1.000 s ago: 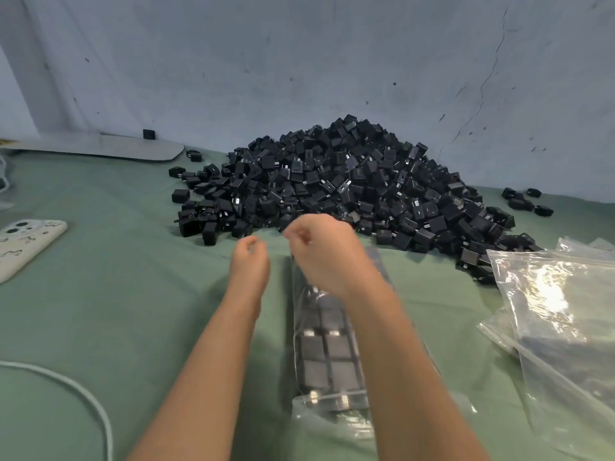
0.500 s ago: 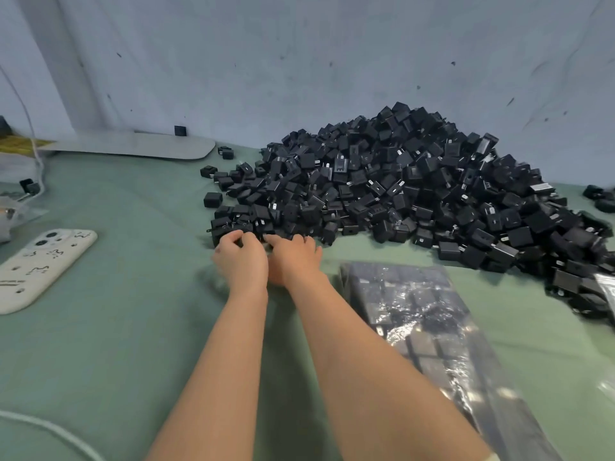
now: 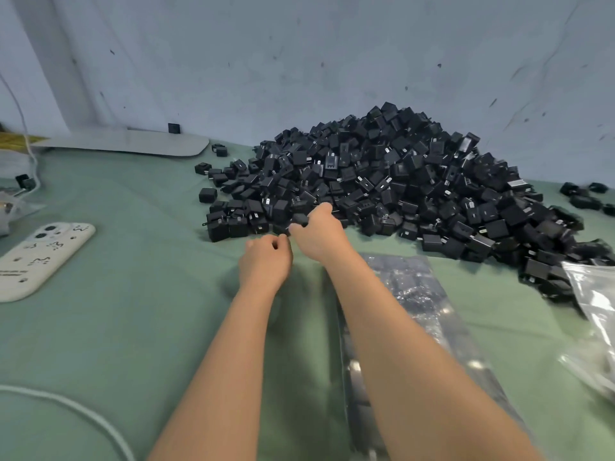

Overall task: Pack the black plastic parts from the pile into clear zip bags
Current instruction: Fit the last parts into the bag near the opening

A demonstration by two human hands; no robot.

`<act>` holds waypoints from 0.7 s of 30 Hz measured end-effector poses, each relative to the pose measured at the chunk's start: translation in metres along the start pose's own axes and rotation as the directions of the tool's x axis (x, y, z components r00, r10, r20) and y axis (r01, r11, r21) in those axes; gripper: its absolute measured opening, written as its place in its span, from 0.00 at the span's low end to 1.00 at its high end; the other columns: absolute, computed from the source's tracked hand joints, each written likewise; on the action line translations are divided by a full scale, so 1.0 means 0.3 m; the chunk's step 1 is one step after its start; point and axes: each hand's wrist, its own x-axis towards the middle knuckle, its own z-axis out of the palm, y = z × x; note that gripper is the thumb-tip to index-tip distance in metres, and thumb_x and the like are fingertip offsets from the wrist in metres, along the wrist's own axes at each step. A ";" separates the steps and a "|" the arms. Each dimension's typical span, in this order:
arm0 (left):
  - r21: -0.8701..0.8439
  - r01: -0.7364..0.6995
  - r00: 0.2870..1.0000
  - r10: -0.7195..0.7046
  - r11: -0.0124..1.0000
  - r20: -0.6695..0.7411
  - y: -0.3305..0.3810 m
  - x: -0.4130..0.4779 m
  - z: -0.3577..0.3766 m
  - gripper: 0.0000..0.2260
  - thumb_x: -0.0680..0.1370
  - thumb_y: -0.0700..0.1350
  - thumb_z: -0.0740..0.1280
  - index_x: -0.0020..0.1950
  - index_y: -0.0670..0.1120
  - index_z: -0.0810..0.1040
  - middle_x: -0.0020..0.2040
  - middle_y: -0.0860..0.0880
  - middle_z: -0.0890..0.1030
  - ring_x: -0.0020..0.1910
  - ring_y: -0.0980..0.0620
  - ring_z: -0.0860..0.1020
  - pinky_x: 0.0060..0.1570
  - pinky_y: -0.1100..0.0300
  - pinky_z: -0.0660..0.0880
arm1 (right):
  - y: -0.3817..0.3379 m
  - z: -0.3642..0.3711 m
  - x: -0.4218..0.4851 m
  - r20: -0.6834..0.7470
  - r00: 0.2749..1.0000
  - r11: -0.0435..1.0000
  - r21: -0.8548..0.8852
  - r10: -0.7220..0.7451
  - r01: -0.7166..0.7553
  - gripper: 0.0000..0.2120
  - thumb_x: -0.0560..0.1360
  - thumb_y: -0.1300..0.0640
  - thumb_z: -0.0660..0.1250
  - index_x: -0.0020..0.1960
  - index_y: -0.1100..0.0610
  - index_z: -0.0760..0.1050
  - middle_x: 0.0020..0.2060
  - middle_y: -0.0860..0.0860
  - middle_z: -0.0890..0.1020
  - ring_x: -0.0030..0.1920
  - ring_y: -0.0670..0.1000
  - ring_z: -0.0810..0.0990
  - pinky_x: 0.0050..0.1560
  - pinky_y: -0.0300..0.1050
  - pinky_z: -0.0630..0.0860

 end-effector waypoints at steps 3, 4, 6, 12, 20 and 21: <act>-0.275 -0.048 0.998 0.033 0.960 -0.058 0.040 -0.075 -0.024 0.13 0.81 0.48 0.55 0.46 0.46 0.77 0.49 0.45 0.79 0.49 0.47 0.75 0.46 0.56 0.71 | -0.002 -0.080 -0.099 0.020 0.996 0.996 0.028 -0.083 0.083 0.18 0.77 0.54 0.64 0.32 0.57 0.63 0.24 0.48 0.64 0.28 0.48 0.64 0.23 0.34 0.59; -0.422 -0.036 0.999 0.032 0.906 -0.017 0.051 -0.099 -0.033 0.12 0.81 0.48 0.56 0.45 0.47 0.77 0.46 0.47 0.79 0.46 0.49 0.76 0.44 0.58 0.71 | 0.001 -0.102 -0.138 0.032 0.994 0.993 0.043 -0.108 0.106 0.21 0.77 0.53 0.64 0.29 0.57 0.61 0.21 0.46 0.60 0.25 0.47 0.59 0.22 0.36 0.56; -0.645 0.053 0.990 0.044 0.763 0.134 0.075 -0.162 -0.053 0.12 0.82 0.47 0.58 0.45 0.46 0.79 0.43 0.49 0.82 0.41 0.55 0.81 0.42 0.61 0.75 | 0.017 -0.141 -0.226 0.040 0.991 0.988 0.090 -0.130 0.126 0.22 0.78 0.51 0.62 0.31 0.64 0.68 0.24 0.49 0.63 0.27 0.47 0.60 0.29 0.40 0.59; -0.692 0.070 0.979 0.084 0.718 0.186 0.148 -0.320 -0.052 0.12 0.81 0.43 0.62 0.42 0.40 0.80 0.40 0.43 0.82 0.36 0.54 0.82 0.37 0.65 0.79 | 0.113 -0.207 -0.488 -0.233 0.952 0.949 0.194 -0.201 0.248 0.10 0.76 0.52 0.66 0.57 0.50 0.74 0.54 0.47 0.78 0.56 0.46 0.75 0.57 0.41 0.71; -0.433 -0.159 0.948 0.260 0.887 0.185 0.220 -0.484 0.002 0.13 0.79 0.49 0.64 0.46 0.40 0.81 0.36 0.48 0.81 0.37 0.52 0.79 0.42 0.58 0.78 | 0.244 -0.250 -0.726 -0.199 0.941 0.962 -0.043 -0.274 0.271 0.15 0.77 0.55 0.65 0.59 0.38 0.75 0.62 0.49 0.71 0.66 0.48 0.67 0.68 0.42 0.63; -0.384 -0.236 0.934 0.317 0.893 0.163 0.218 -0.506 -0.004 0.12 0.78 0.50 0.65 0.49 0.42 0.81 0.40 0.50 0.81 0.41 0.53 0.79 0.45 0.59 0.77 | 0.259 -0.265 -0.751 -0.222 0.938 0.963 -0.024 -0.266 0.267 0.16 0.77 0.55 0.65 0.59 0.35 0.72 0.60 0.48 0.72 0.64 0.47 0.69 0.66 0.40 0.64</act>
